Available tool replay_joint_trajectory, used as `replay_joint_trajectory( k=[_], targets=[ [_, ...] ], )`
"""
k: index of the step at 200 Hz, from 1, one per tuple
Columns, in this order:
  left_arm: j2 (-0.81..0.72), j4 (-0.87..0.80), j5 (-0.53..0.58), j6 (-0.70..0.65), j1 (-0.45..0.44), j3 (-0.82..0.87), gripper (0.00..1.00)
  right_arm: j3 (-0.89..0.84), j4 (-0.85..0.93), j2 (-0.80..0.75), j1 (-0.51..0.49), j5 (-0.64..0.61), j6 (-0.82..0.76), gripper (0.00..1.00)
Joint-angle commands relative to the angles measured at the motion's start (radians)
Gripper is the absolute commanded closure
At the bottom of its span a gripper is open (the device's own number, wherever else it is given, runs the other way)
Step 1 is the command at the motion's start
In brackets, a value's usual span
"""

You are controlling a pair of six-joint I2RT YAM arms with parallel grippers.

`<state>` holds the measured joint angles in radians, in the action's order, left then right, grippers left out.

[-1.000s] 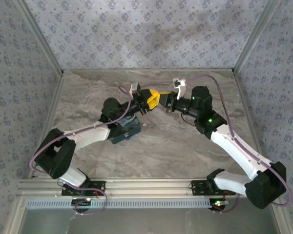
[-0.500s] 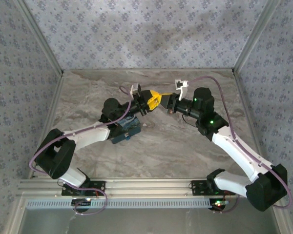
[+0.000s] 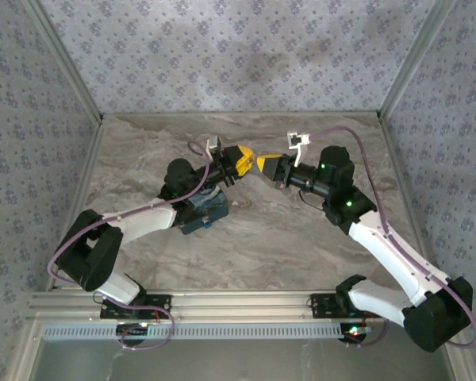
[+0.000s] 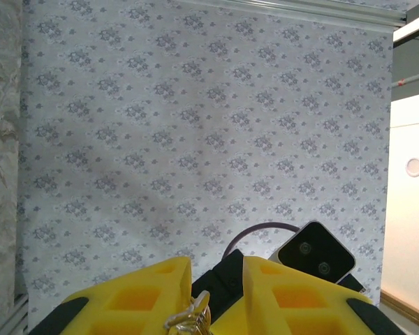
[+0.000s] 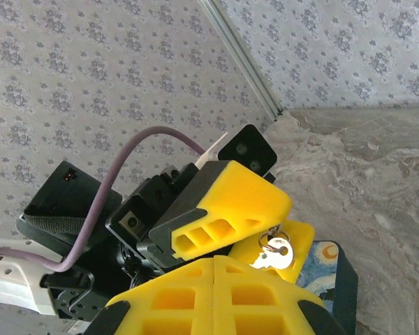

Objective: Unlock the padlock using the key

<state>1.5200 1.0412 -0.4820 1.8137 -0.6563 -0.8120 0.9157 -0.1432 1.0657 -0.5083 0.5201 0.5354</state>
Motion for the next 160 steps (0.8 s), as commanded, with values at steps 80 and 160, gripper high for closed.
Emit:
replay_joint_trajectory(
  k=[80, 160],
  targets=[
    [-0.227, -0.583, -0.061, -0.438, 0.002, -0.148, 0.87, -0.053, -0.085, 0.046, 0.000, 0.012, 0.086, 0.61],
    [-0.264, -0.771, -0.061, -0.599, -0.010, -0.222, 0.76, -0.068, -0.235, 0.073, -0.030, 0.084, 0.176, 0.52]
  ],
)
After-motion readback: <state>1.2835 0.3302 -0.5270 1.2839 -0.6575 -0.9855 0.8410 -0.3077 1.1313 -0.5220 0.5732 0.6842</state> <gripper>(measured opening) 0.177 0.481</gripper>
